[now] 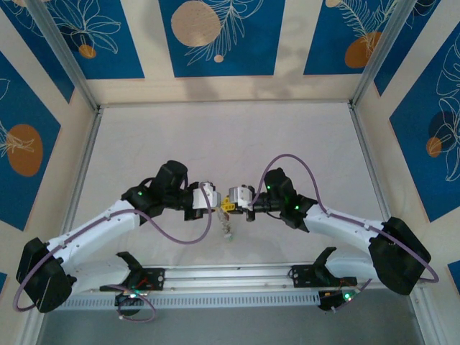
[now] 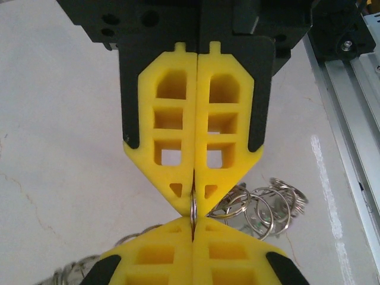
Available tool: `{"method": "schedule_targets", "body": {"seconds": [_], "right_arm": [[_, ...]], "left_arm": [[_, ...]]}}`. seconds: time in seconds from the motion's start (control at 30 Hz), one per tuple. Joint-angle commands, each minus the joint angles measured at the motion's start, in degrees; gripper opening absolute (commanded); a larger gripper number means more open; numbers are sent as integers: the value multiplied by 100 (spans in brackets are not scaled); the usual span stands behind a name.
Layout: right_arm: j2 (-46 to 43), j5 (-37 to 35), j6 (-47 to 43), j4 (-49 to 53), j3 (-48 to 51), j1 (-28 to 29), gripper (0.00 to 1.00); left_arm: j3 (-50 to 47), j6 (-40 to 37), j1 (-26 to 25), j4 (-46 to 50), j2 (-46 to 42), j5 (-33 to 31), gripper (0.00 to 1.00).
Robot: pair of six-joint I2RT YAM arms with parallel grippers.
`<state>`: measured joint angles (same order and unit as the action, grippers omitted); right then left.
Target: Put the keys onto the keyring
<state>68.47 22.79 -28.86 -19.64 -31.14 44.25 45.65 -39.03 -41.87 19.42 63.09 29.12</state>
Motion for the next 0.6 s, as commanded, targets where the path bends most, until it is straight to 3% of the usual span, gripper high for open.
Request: {"method": "schedule_targets", "body": {"seconds": [0.0, 0.03, 0.1, 0.13, 0.43, 0.57], "right_arm": [[0, -57, -50, -111, -102, 57, 0], [-33, -62, -42, -210, -48, 57, 0], [-115, -67, -19, -340, 43, 55, 0], [-159, -76, -6, -360, 88, 57, 0], [-756, 150, 658, -734, 450, 73, 0], [-987, 2, 859, -707, 579, 84, 0]], "left_arm": [[168, 109, -69, -244, -47, 413, 0], [157, 131, -67, -248, -56, 418, 3], [106, 136, -67, -212, -119, 401, 29], [52, 94, -63, -180, -174, 420, 34], [-465, 106, -62, -388, -791, 407, 35], [-518, 494, -54, -447, -1142, -192, 38]]}}
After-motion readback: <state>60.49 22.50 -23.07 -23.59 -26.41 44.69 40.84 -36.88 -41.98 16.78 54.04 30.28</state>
